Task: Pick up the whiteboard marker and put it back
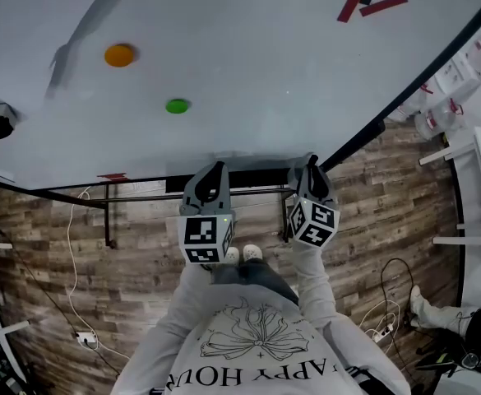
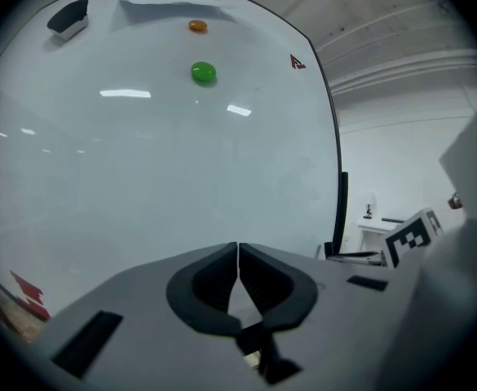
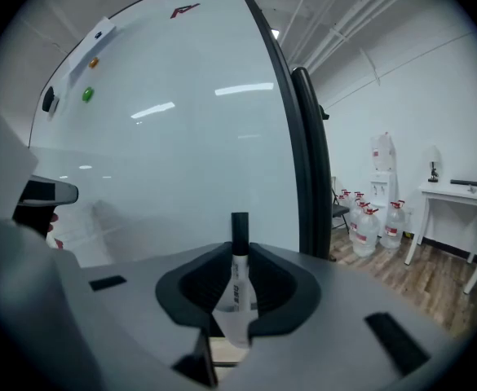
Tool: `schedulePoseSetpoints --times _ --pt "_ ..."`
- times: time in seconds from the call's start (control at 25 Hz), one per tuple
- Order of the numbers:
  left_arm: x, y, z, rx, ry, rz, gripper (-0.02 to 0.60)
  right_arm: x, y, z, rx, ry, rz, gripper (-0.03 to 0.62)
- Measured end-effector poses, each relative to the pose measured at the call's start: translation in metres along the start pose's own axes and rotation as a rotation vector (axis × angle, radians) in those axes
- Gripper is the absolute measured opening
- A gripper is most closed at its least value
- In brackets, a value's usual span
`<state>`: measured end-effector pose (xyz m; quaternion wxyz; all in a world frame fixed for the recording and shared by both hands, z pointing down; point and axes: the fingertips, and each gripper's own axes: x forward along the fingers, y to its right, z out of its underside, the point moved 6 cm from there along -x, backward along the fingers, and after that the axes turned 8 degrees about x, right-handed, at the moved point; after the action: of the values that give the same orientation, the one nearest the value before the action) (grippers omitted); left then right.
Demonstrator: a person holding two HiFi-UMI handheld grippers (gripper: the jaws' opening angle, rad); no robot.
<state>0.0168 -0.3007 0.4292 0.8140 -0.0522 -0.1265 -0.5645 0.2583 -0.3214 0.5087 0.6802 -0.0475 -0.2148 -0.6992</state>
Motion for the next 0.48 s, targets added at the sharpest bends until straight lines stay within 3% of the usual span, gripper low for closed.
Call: schedulePoseSetpoints --times 0.2,0.32,0.48 --pt "-0.004 0.002 0.004 0.000 -0.009 0.005 0.008 -0.001 0.001 0.010 -0.017 -0.033 0.011 0.071" --pt "-0.007 0.003 0.005 -0.001 -0.006 0.006 0.008 -0.007 -0.001 0.007 -0.011 -0.022 0.012 0.149" --pt "-0.010 0.004 0.001 -0.003 0.010 0.005 0.008 -0.019 -0.004 -0.007 -0.009 0.031 0.019 0.146"
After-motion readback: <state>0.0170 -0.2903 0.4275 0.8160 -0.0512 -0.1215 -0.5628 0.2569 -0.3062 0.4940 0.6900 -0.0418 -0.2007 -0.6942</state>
